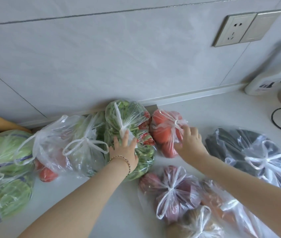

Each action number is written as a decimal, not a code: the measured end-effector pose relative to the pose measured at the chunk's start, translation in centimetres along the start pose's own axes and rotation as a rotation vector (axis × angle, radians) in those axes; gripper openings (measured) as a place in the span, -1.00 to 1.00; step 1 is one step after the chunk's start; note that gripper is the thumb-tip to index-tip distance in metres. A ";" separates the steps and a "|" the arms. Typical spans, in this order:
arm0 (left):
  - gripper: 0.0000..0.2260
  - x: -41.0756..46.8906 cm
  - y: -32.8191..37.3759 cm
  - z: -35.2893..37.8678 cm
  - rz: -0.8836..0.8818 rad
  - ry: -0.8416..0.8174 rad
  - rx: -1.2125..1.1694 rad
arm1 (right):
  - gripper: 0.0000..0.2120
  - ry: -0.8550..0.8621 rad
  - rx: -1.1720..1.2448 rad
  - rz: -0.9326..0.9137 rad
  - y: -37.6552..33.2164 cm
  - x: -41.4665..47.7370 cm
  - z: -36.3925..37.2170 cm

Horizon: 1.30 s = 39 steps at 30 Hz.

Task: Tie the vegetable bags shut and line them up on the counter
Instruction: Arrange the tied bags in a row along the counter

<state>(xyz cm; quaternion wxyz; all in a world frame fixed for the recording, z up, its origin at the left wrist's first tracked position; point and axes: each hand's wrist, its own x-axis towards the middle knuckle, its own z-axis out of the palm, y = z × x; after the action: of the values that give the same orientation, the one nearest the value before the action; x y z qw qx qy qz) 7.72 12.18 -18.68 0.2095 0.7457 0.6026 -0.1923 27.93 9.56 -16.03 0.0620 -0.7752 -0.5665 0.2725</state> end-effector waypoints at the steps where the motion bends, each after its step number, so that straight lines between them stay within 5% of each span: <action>1: -0.42 -0.6 0.2 0.1 0.010 0.012 0.003 | -0.45 -0.008 -0.148 -0.078 0.3 -2.4 0.2; 4: -0.38 -1.8 0.3 0.3 0.022 0.026 0.027 | -0.35 -0.208 -0.418 -0.256 1.0 -7.4 2.6; 7: -0.36 -3.0 0.7 0.6 0.049 0.029 0.023 | -0.21 -0.402 -0.582 -0.165 1.8 -10.0 5.8; 15: -0.40 -5.5 0.9 1.5 0.178 0.094 0.000 | -0.59 -0.269 -0.564 -0.129 1.4 -11.1 7.2; 17: -0.41 -5.8 0.7 1.6 0.195 0.102 -0.004 | -0.59 -0.262 -0.490 -0.120 1.2 -11.6 6.5; 22: -0.43 -6.2 0.3 1.1 0.221 0.107 -0.060 | -0.95 -0.193 -0.191 -0.059 1.9 -12.0 5.4; 33: -0.48 -2.9 5.8 -0.5 0.205 0.292 -0.172 | -0.74 0.371 0.434 -0.055 5.3 -5.2 -8.0; 39: -0.31 1.5 13.1 -1.0 0.214 0.257 0.117 | -0.78 0.350 0.469 -0.016 8.4 6.1 -10.9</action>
<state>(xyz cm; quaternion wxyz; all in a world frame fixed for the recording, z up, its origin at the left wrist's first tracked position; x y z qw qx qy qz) 20.90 11.54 -17.56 0.1065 0.8349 0.5293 -0.1068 41.63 14.52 -12.40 0.3383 -0.7704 -0.4750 0.2576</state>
